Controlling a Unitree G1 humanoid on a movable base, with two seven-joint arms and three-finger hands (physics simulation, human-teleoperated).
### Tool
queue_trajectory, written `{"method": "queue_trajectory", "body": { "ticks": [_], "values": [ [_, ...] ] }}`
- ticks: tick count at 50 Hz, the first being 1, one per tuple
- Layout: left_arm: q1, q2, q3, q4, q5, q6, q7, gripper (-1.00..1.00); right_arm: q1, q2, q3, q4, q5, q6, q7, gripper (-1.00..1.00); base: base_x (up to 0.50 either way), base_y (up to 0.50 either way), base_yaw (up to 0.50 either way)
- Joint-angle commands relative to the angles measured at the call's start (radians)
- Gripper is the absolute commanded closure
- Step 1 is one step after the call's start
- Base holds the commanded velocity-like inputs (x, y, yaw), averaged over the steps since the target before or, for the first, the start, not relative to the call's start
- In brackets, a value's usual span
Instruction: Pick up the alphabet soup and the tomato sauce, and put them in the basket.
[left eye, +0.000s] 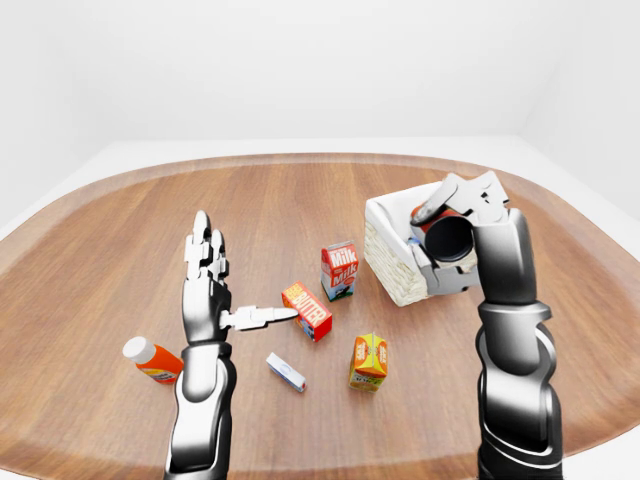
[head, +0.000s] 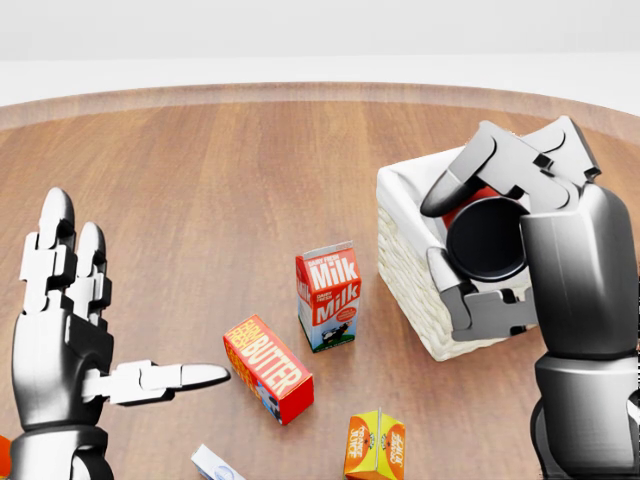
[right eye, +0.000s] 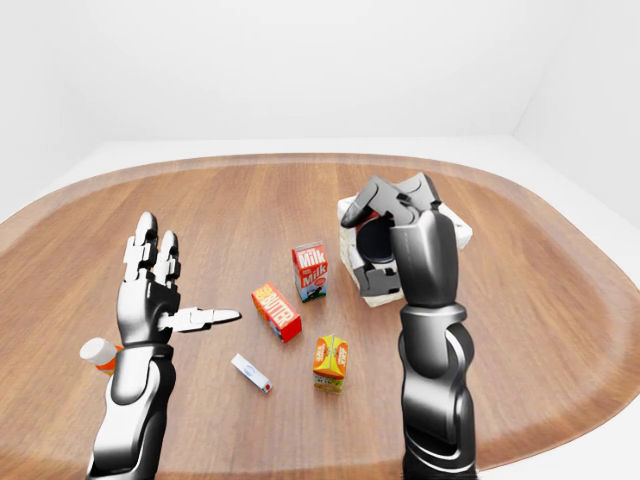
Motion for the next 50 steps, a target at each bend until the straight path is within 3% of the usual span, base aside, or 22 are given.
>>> {"method": "queue_trajectory", "body": {
  "ticks": [1,27,30,43,50],
  "values": [
    [0.009,0.003,0.001,0.007,0.002,0.001,-0.016,-1.00,-0.153,-0.053,-0.041,0.151,0.020,0.000,-0.048,1.00,0.00,0.00,0.00],
    [0.008,0.002,0.001,0.005,0.002,0.006,-0.016,-1.00,-0.353,-0.144,-0.072,0.476,0.047,0.000,-0.135,1.00,0.00,0.00,0.00],
    [0.006,0.002,0.001,0.017,0.002,-0.005,-0.015,-1.00,-0.383,-0.158,-0.071,0.529,0.049,0.000,-0.146,1.00,0.00,0.00,0.00],
    [0.001,0.003,0.003,0.006,0.000,0.016,-0.009,-1.00,-0.510,-0.177,-0.053,0.693,0.043,0.000,-0.160,1.00,0.00,0.00,0.00],
    [-0.002,0.003,0.004,0.019,0.000,0.006,-0.008,-1.00,-0.583,-0.197,-0.053,0.853,0.047,0.000,-0.200,1.00,0.00,0.00,0.00]
  ]
}}
